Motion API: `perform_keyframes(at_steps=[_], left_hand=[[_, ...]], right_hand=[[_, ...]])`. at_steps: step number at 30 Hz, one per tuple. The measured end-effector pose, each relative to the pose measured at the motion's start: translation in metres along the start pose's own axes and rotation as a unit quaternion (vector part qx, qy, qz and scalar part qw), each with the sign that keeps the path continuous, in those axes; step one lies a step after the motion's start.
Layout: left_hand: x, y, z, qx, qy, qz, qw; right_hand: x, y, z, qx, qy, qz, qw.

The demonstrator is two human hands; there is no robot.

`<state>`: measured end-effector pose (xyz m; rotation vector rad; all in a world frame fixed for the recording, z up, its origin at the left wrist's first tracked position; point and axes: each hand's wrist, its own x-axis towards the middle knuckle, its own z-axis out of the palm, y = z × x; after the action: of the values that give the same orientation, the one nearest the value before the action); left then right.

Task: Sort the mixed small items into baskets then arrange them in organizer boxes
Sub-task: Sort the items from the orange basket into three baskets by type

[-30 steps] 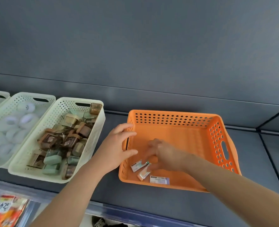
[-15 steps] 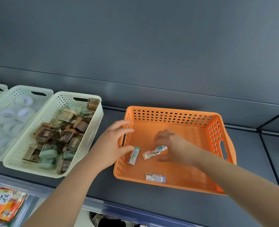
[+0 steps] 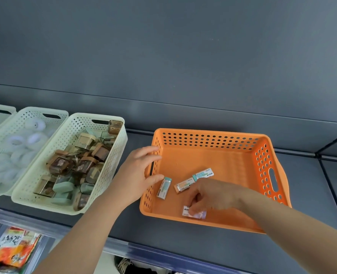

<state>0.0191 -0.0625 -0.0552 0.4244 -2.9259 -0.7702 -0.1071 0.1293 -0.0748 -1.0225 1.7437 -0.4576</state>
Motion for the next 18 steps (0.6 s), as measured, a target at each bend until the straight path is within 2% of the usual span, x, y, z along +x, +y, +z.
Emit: perform_keyframes(at_steps=[4, 6, 9, 11, 13, 18], left_hand=[[0.01, 0.01, -0.012, 0.088, -0.022, 0.057, 0.994], [0.02, 0.02, -0.014, 0.135, -0.087, 0.089, 0.983], [0.037, 0.026, -0.004, 0.251, -0.22, 0.113, 0.936], [0.043, 0.026, 0.004, 0.307, -0.262, 0.117, 0.907], [0.045, 0.028, 0.009, 0.331, -0.274, 0.122, 0.895], [0.044, 0.041, 0.007, 0.322, -0.267, 0.087, 0.904]], right_hand=[[-0.009, 0.004, -0.018, -0.012, 0.112, -0.006, 0.994], [-0.014, 0.005, -0.026, -0.037, 0.155, -0.009, 0.987], [-0.016, 0.009, -0.03, -0.103, 0.23, -0.002, 0.968], [-0.015, 0.011, -0.029, -0.142, 0.269, 0.008, 0.953], [-0.012, 0.013, -0.029, -0.175, 0.276, 0.023, 0.945], [-0.009, 0.017, -0.025, -0.192, 0.263, 0.041, 0.945]])
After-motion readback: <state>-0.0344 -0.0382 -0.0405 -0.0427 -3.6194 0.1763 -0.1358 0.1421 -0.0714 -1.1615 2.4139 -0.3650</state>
